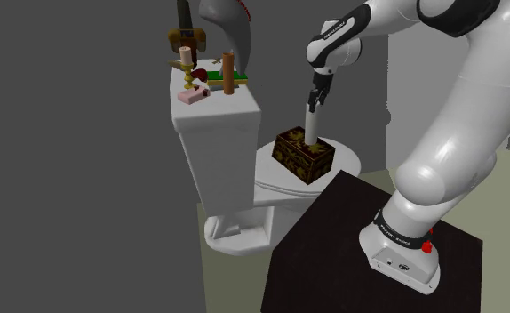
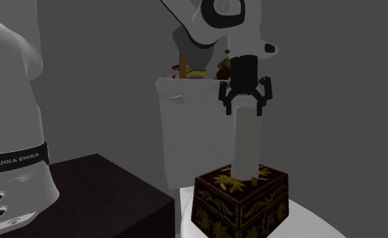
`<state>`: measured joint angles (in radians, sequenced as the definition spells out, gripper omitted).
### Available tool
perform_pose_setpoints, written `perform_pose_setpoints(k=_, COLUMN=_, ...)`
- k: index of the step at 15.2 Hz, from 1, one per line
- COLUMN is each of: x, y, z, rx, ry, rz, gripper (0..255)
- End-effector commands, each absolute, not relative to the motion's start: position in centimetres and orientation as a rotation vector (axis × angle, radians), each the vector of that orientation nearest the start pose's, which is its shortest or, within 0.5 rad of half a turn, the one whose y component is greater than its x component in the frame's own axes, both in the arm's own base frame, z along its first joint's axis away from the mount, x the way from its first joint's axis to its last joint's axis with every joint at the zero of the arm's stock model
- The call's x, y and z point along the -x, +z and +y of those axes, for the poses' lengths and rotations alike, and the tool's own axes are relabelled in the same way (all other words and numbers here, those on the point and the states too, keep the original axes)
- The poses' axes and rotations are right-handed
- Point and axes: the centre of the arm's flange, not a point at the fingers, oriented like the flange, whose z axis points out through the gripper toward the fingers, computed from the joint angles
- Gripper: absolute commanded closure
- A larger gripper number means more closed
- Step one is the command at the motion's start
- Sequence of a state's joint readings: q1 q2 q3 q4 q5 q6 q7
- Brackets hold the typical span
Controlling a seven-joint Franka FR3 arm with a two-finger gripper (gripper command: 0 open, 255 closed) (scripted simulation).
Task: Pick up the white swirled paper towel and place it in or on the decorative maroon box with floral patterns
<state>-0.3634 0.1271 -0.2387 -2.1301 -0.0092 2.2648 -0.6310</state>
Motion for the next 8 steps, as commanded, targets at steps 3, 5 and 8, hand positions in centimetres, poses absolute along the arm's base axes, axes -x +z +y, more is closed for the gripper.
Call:
perform_pose_setpoints(k=3, x=-46.3, y=39.6, z=-31.5, rx=3.178, ry=0.02, rz=-0.058, gripper=0)
perform_pose_setpoints(k=5, x=-46.3, y=39.6, z=-31.5, rx=3.178, ry=0.02, rz=-0.058, gripper=0)
perform_pose_setpoints(k=8, x=-46.3, y=39.6, z=-31.5, rx=3.178, ry=0.02, rz=-0.058, gripper=0)
